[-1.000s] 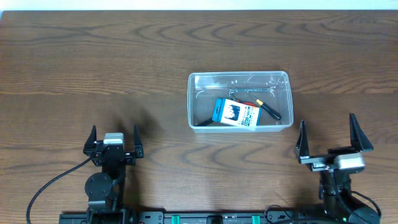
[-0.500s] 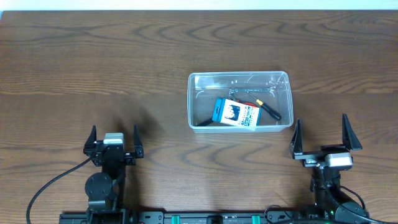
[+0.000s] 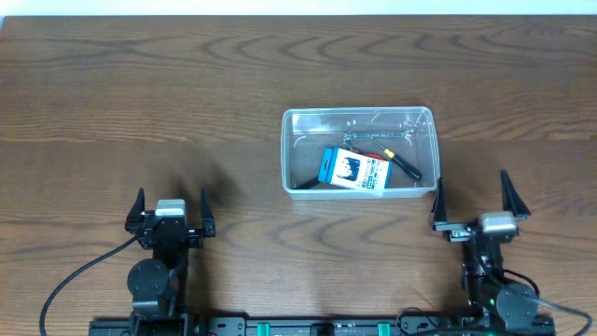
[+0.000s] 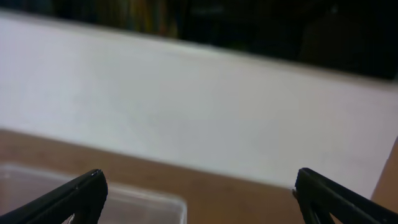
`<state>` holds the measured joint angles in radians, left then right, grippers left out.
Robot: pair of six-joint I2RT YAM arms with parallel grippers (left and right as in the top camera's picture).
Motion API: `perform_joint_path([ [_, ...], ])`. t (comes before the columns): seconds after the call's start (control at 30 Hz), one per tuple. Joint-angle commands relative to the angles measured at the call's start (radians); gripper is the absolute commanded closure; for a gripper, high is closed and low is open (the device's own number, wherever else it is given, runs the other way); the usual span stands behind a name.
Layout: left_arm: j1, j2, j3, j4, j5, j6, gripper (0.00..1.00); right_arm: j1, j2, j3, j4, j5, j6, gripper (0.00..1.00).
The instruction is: Pack container
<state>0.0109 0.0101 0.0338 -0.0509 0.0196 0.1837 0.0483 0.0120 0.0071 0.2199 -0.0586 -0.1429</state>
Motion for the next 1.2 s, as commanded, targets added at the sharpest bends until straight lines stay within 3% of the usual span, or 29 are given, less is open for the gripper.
perform_joint_path([
  [0.0, -0.001, -0.005, -0.03, -0.018, -0.005, -0.005, 0.02, 0.003, -0.006, -0.002, -0.058, 0.009, 0.008, 0.01],
  [0.27, -0.001, -0.005, -0.03, -0.017, -0.005, -0.005, 0.02, 0.003, -0.006, -0.002, -0.208, 0.055, 0.207, 0.01],
  [0.47, -0.001, -0.005, -0.03, -0.018, -0.005, -0.005, 0.02, 0.003, -0.006, -0.002, -0.298, 0.055, 0.194, 0.01],
  [0.63, -0.001, -0.005, -0.03, -0.018, -0.005, -0.005, 0.02, 0.003, -0.006, -0.002, -0.295, 0.055, 0.13, 0.01],
  [1.17, -0.001, -0.005, -0.03, -0.018, -0.005, -0.005, 0.02, 0.003, -0.006, -0.002, -0.294, 0.055, 0.127, 0.01],
])
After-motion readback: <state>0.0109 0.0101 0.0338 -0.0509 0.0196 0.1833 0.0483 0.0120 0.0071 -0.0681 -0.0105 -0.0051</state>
